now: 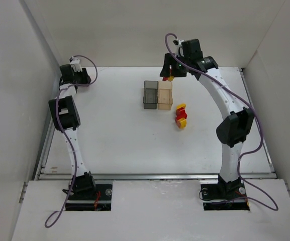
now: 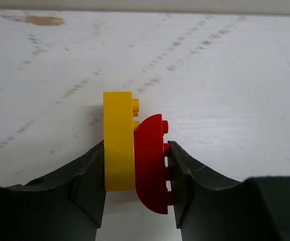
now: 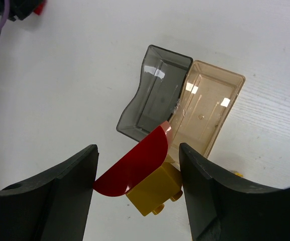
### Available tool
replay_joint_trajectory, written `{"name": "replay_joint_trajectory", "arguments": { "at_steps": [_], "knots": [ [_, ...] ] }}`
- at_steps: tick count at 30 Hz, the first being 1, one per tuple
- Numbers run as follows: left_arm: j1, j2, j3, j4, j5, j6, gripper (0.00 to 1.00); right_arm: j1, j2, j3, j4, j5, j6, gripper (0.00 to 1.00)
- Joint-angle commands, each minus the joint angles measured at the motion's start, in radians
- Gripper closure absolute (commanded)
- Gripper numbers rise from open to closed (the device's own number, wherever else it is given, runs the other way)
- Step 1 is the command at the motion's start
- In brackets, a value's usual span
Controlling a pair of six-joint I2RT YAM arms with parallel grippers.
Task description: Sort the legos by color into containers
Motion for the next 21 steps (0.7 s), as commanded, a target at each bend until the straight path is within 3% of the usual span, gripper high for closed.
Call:
{"name": "replay_joint_trajectory", "arguments": {
  "at_steps": [1, 6, 10, 15, 18, 20, 21],
  "knots": [
    [-0.016, -0.205, -0.142, 0.088, 0.236, 0.097, 1.00, -0.010, -0.066, -0.094, 0.018, 0.027, 0.013, 0.98],
    [-0.077, -0.387, -0.258, -0.016, 0.360, 0.228, 1.00, -0.056, -0.243, -0.411, 0.151, 0.018, 0.121, 0.99],
    [-0.110, -0.469, -0.316, -0.175, 0.459, 0.289, 1.00, -0.065, -0.290, -0.569, 0.121, 0.115, 0.187, 0.99],
    [-0.149, -0.620, -0.439, -0.369, 0.544, 0.453, 1.00, -0.228, -0.367, -0.852, 0.303, 0.034, 0.342, 0.95],
    [-0.188, -0.683, -0.426, -0.604, 0.621, 0.609, 1.00, -0.271, -0.312, -0.844, 0.260, 0.154, 0.300, 0.92],
    [-0.220, -0.733, -0.413, -0.771, 0.647, 0.883, 1.00, -0.280, -0.245, -0.786, 0.202, 0.223, 0.222, 0.83],
    [-0.231, -0.750, -0.413, -0.772, 0.656, 0.885, 1.00, -0.280, -0.222, -0.785, 0.188, 0.234, 0.198, 0.79]
  ]
}}
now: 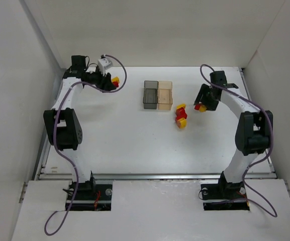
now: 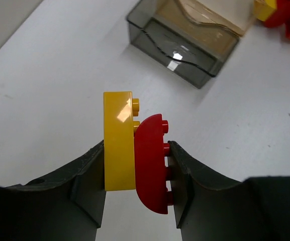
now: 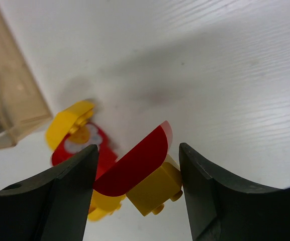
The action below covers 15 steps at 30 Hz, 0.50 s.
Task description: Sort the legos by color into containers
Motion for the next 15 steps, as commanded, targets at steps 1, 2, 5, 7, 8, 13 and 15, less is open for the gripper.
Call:
{"name": "replay_joint_trajectory", "arguments": {
  "at_steps": [1, 2, 5, 7, 8, 13, 15],
  "knots": [
    [-0.050, -0.114, 0.006, -0.347, 0.115, 0.354, 1.00, 0.014, 0.069, 0.079, 0.000, 0.094, -0.077, 0.78],
    [-0.062, -0.130, -0.006, -0.383, 0.115, 0.465, 1.00, 0.014, 0.107, 0.079, 0.000, 0.104, -0.108, 0.76],
    [-0.091, -0.185, -0.062, -0.434, 0.067, 0.538, 1.00, -0.021, 0.187, 0.106, 0.023, 0.073, -0.122, 0.71],
    [-0.116, -0.216, -0.098, -0.434, 0.006, 0.590, 1.00, -0.057, 0.237, 0.131, 0.023, 0.035, -0.122, 0.64],
    [-0.116, -0.226, -0.108, -0.444, -0.011, 0.609, 1.00, -0.057, 0.238, 0.131, 0.023, 0.035, -0.132, 0.60],
    [-0.172, -0.312, -0.169, -0.510, -0.144, 0.825, 1.00, -0.057, 0.252, 0.152, 0.000, 0.052, -0.192, 0.39],
    [-0.197, -0.323, -0.206, -0.535, -0.155, 0.914, 1.00, -0.057, 0.252, 0.174, -0.017, 0.020, -0.203, 0.37]
  ]
}}
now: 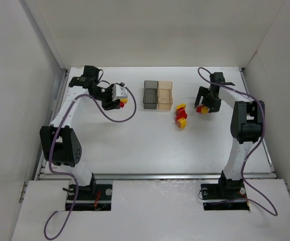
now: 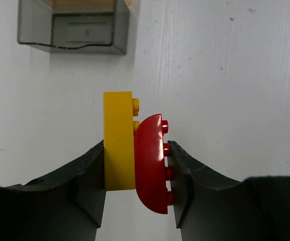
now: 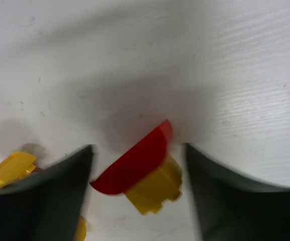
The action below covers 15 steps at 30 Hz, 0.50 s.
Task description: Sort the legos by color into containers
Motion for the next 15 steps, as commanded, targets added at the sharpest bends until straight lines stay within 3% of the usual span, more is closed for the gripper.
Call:
{"name": "replay_joint_trajectory", "arguments": {
  "at_steps": [1, 7, 11, 13, 15],
  "knots": [
    [-0.034, -0.071, -0.033, -0.107, -0.057, 0.233, 1.00, 0.003, -0.017, 0.068, -0.063, -0.039, -0.055, 0.01],
    [-0.056, -0.091, 0.014, -0.117, -0.009, 0.293, 1.00, 0.196, -0.271, 0.098, -0.145, 0.093, -0.198, 0.00],
    [-0.075, -0.101, 0.058, -0.117, 0.017, 0.323, 1.00, 0.207, -0.432, 0.076, -0.015, -0.299, -0.187, 0.00],
    [-0.076, -0.123, 0.077, -0.117, 0.057, 0.336, 1.00, 0.234, -0.460, 0.044, 0.163, -0.540, -0.140, 0.00],
    [-0.085, -0.138, 0.077, -0.108, 0.080, 0.412, 1.00, 0.274, -0.470, -0.019, 0.400, -0.669, -0.072, 0.00]
  ]
}}
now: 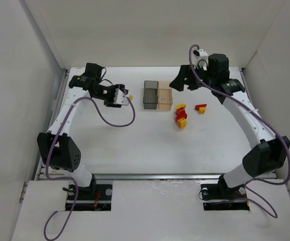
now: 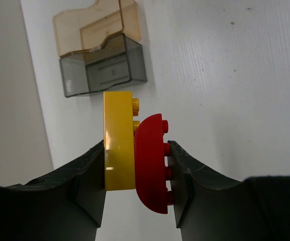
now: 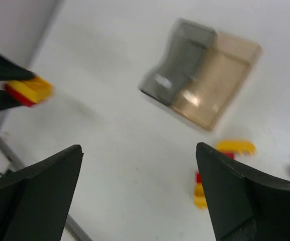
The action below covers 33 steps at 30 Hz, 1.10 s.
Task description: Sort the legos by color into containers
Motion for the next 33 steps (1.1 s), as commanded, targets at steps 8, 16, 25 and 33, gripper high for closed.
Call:
{"name": "replay_joint_trajectory", "arguments": {
  "at_steps": [8, 16, 25, 33],
  "knots": [
    [-0.052, -0.148, 0.080, 0.033, 0.161, 0.099, 1.00, 0.178, 0.182, 0.184, 0.389, -0.515, 0.033, 0.00],
    [-0.072, -0.193, 0.046, 0.033, 0.194, 0.075, 1.00, 0.213, 0.250, 0.282, 0.389, -0.619, 0.058, 0.05],
    [-0.091, -0.193, 0.026, 0.077, 0.214, 0.050, 1.00, 0.254, 0.290, 0.291, 0.389, -0.652, 0.079, 0.16],
    [-0.101, -0.193, 0.026, 0.140, 0.203, -0.017, 1.00, 0.273, 0.311, 0.291, 0.379, -0.652, 0.102, 0.44]
  ]
}}
